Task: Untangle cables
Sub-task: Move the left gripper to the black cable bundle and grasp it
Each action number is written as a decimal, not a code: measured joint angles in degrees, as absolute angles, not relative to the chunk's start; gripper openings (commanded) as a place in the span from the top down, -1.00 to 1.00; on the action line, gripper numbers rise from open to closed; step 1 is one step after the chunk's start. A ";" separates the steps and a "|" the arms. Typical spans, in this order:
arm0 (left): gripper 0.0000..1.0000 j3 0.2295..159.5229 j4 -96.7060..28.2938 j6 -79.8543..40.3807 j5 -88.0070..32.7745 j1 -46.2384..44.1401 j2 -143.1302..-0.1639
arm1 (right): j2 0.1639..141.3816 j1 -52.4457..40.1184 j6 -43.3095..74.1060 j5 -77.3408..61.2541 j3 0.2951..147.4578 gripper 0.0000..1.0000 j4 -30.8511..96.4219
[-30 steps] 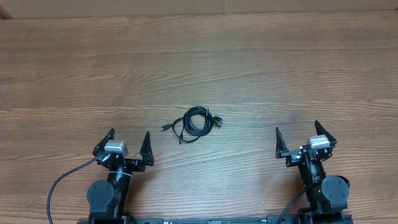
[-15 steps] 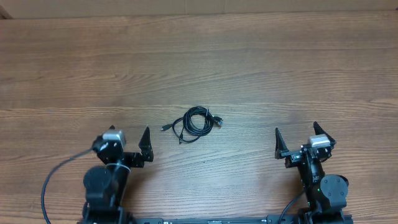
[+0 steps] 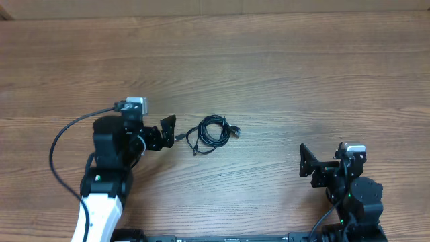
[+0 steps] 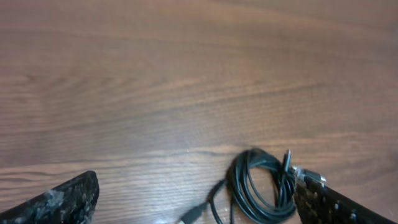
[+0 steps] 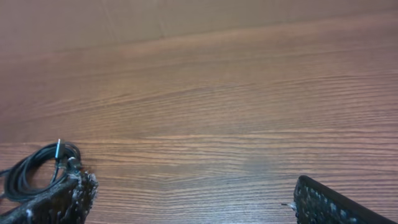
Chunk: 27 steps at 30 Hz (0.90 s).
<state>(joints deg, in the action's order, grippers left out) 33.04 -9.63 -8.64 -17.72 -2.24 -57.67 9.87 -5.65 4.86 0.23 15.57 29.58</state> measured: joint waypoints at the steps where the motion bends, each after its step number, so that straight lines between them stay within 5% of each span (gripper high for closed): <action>1: -1.00 34.28 -11.31 -8.40 -17.91 -2.87 -59.35 | 10.92 -5.65 5.04 0.25 16.64 -1.00 30.30; 19: -0.99 45.04 -23.31 -2.55 -15.64 -15.73 -72.75 | 42.59 -5.65 6.00 0.23 43.38 -1.00 55.35; 27: -0.99 45.06 -25.45 -2.61 -14.28 -15.77 -73.32 | 47.99 -5.65 6.00 0.19 48.21 -1.00 56.36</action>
<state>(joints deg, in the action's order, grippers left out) 45.06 -25.45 -2.61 -14.28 -15.77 -73.32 47.99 -5.65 6.00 0.19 48.21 56.36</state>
